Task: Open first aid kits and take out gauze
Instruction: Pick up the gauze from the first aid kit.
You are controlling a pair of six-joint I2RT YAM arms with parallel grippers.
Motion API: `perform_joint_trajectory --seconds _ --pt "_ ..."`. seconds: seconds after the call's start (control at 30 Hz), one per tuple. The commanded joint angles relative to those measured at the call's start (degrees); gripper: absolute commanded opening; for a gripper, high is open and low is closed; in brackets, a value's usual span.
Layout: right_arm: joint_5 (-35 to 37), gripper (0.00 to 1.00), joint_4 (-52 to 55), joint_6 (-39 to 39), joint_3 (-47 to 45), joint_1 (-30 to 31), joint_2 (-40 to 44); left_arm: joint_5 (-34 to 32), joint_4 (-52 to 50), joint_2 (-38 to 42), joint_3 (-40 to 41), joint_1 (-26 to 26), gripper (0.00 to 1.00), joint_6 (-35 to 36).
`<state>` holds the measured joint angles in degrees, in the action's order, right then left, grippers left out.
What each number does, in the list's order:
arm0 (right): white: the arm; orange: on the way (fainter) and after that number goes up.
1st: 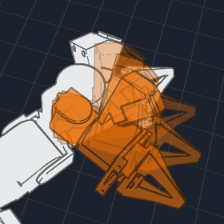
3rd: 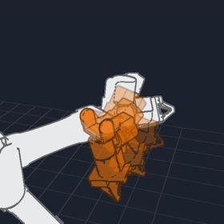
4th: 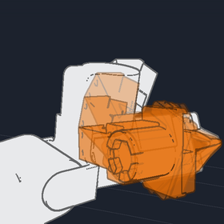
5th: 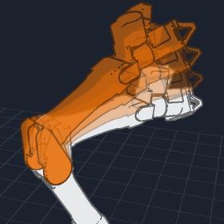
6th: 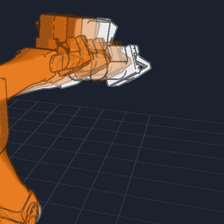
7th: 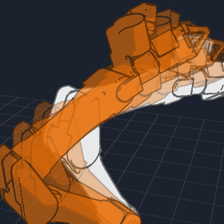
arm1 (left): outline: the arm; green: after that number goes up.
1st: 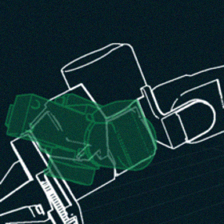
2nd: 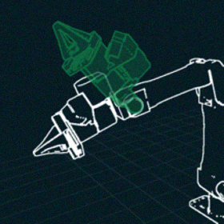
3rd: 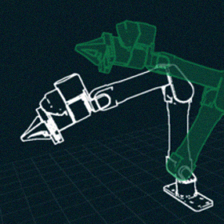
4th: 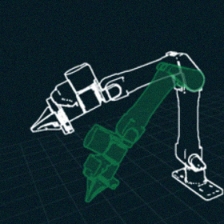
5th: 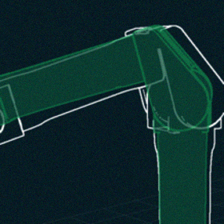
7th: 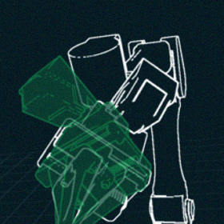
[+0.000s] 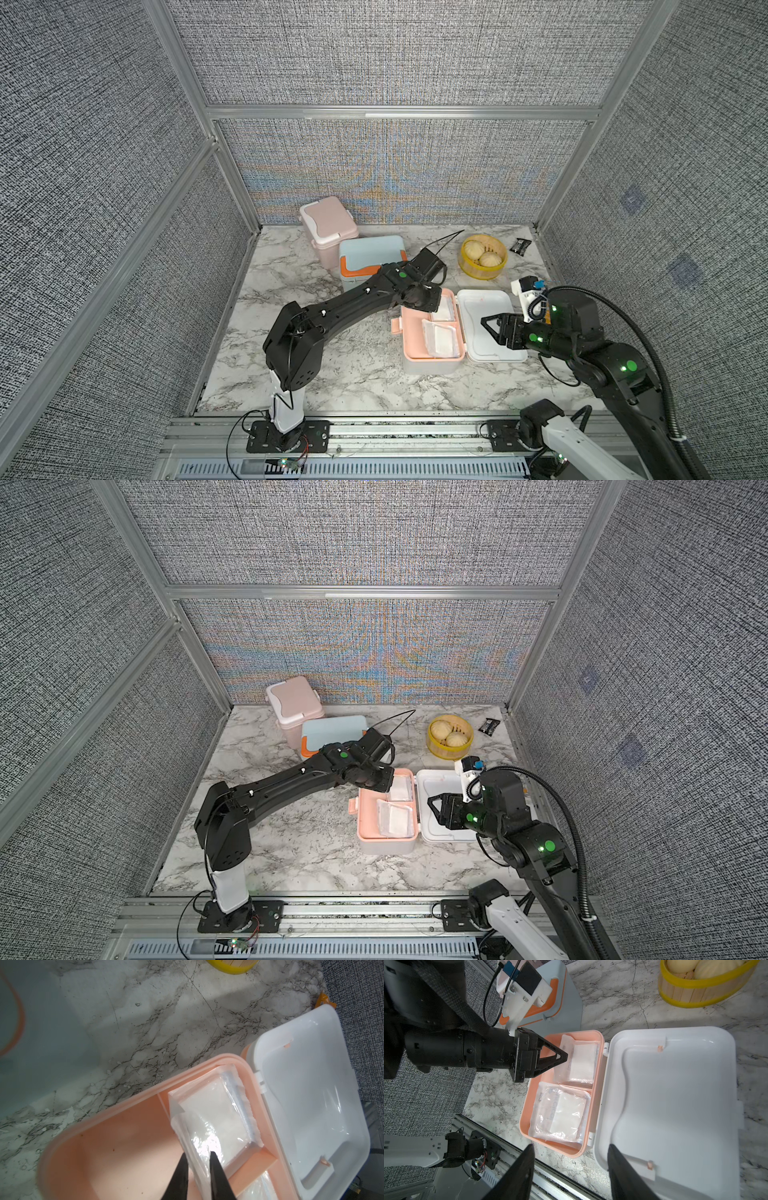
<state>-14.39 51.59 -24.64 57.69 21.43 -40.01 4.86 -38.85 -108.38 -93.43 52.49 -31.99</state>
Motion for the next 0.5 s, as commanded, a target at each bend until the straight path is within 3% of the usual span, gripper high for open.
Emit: perform_joint_trajectory --seconds 0.0,0.07,0.23,0.47 --pt "-1.14 0.58 -1.41 -0.05 -0.12 0.12 0.02 -0.37 -0.90 -0.41 -0.55 -0.03 0.17 -0.05" --pt "-1.08 0.58 -1.41 -0.03 -0.29 0.03 0.02 -0.28 -0.95 -0.44 -0.79 -0.09 0.09 -0.18" --pt "-1.36 0.59 -1.41 -0.05 -0.38 0.04 0.02 -0.23 -0.24 1.41 -0.70 -0.16 0.01 -0.67" --pt "-1.93 0.63 -1.76 0.02 -0.38 0.11 0.02 0.90 3.58 9.37 1.78 -0.72 0.00 -2.42"
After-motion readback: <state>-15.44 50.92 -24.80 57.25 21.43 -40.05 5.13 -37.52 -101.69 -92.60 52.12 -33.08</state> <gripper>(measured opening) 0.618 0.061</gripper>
